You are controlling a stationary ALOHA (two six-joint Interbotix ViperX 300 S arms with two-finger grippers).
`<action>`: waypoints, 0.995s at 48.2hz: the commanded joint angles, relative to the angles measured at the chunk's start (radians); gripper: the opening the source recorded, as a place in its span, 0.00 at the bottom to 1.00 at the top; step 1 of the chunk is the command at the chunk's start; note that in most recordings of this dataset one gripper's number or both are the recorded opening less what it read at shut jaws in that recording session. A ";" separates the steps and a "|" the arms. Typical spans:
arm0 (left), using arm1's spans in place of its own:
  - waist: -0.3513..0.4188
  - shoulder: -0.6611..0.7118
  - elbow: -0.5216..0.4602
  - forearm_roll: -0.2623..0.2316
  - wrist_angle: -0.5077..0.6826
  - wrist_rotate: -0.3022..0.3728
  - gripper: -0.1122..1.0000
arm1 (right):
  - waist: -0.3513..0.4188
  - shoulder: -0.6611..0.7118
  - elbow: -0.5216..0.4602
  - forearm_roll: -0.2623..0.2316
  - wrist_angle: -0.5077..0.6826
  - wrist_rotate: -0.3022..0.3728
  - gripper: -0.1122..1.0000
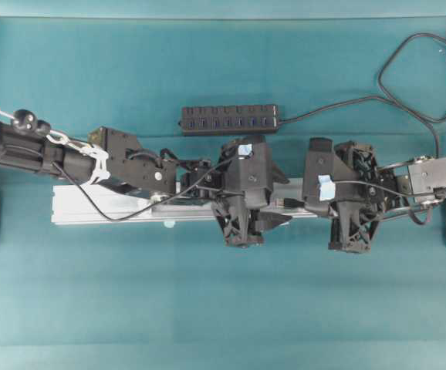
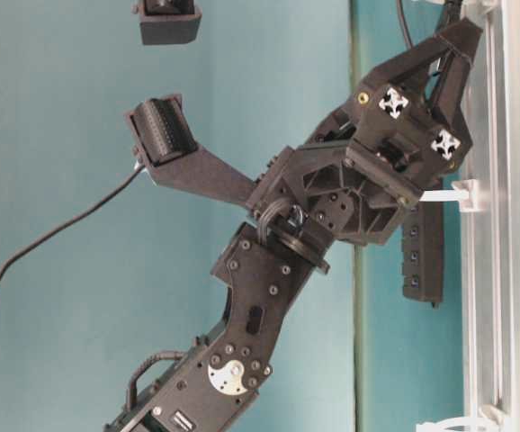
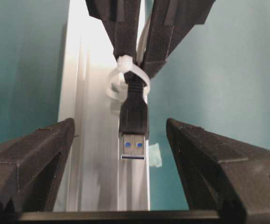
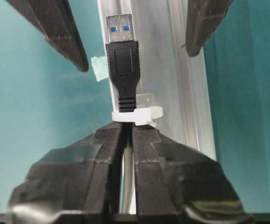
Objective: Pass the USB cable through three rings with both arms.
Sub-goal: 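Grasp the plug with the left gripper and release it from the right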
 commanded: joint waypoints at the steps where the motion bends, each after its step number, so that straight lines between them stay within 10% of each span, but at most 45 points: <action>1: -0.003 0.000 -0.021 0.002 -0.012 -0.002 0.88 | -0.002 -0.009 -0.005 0.000 -0.006 0.011 0.02; 28: -0.003 0.028 -0.040 0.002 -0.005 -0.002 0.84 | -0.002 -0.009 -0.005 0.000 -0.006 0.011 0.02; 43: -0.011 0.028 -0.041 0.002 -0.002 0.009 0.31 | 0.000 -0.008 -0.006 0.000 -0.006 0.011 0.02; 48: -0.014 0.028 -0.040 0.002 0.000 0.012 0.28 | 0.000 -0.008 -0.006 0.000 -0.006 0.011 0.02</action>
